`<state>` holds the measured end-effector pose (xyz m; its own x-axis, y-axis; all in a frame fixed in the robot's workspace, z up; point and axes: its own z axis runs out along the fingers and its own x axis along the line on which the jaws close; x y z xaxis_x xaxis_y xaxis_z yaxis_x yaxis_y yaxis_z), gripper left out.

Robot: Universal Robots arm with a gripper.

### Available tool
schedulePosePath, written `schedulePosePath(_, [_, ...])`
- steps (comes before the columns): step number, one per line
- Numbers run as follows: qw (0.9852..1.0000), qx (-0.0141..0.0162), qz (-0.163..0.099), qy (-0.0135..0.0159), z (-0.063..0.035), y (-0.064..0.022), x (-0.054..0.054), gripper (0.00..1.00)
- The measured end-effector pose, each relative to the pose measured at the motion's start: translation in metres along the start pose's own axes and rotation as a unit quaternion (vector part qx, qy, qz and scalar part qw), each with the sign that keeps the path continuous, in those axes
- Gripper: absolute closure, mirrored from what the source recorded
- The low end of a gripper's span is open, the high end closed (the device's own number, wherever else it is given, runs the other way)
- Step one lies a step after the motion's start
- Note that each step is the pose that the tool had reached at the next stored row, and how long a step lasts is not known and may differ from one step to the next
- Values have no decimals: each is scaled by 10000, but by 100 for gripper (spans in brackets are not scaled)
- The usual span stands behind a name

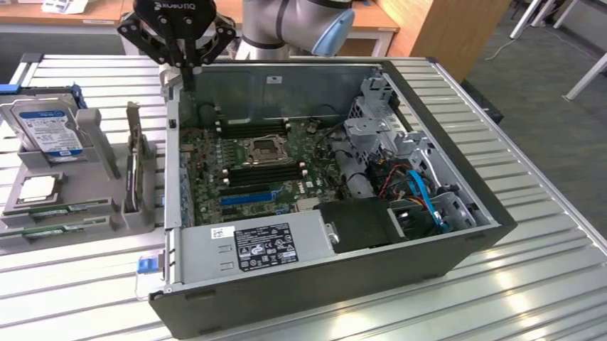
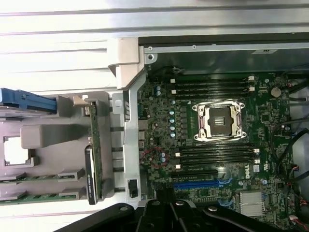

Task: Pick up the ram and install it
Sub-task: 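Reach for the ram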

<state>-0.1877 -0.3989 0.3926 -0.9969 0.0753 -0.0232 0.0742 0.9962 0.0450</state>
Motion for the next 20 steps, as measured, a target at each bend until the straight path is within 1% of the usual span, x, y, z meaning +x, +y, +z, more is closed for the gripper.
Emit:
schedulePosePath(7, [10000,0,1,1,0,-9,130,90])
schedulePosePath(20, [10000,0,0,1,-4,-31,418,90])
